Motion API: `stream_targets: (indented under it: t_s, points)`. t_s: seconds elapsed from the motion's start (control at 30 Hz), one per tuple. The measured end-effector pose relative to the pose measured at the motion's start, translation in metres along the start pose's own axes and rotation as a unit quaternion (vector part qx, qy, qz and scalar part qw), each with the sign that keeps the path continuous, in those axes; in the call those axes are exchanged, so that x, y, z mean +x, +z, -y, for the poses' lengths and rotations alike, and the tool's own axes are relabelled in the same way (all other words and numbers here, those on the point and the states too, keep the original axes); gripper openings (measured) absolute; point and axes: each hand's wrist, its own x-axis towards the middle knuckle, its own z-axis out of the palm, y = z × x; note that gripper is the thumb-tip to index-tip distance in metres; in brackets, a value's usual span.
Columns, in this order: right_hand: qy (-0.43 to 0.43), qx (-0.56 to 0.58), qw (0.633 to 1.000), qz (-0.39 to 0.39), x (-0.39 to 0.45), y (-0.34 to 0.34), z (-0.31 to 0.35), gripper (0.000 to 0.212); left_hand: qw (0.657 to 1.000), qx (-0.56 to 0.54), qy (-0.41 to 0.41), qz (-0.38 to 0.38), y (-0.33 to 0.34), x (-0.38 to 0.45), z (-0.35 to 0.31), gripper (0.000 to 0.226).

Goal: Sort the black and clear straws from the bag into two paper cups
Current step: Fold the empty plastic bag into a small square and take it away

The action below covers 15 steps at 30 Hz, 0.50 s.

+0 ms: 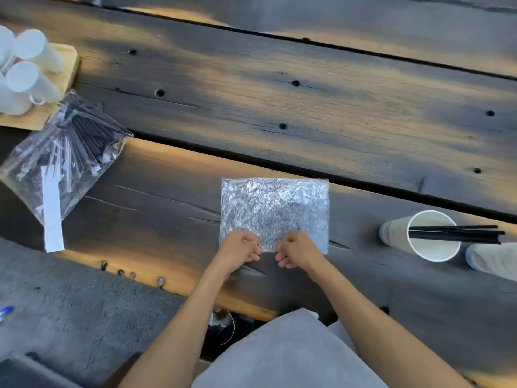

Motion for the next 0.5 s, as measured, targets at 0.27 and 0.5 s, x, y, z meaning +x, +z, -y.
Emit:
stream_targets:
  t_s: [0.27,0.5]
  points:
    - [0.040,0.081,0.971,-0.223,-0.004,-0.069,-0.040,0.026,0.988,-0.117,-0.052,-0.088,-0.041,0.001,0.020,0.018]
    - [-0.057,0.158,0.959,-0.230,-0.012,-0.060,-0.004,0.024,0.993,-0.016,0.079,-0.088,-0.017,0.011,-0.046,0.013]
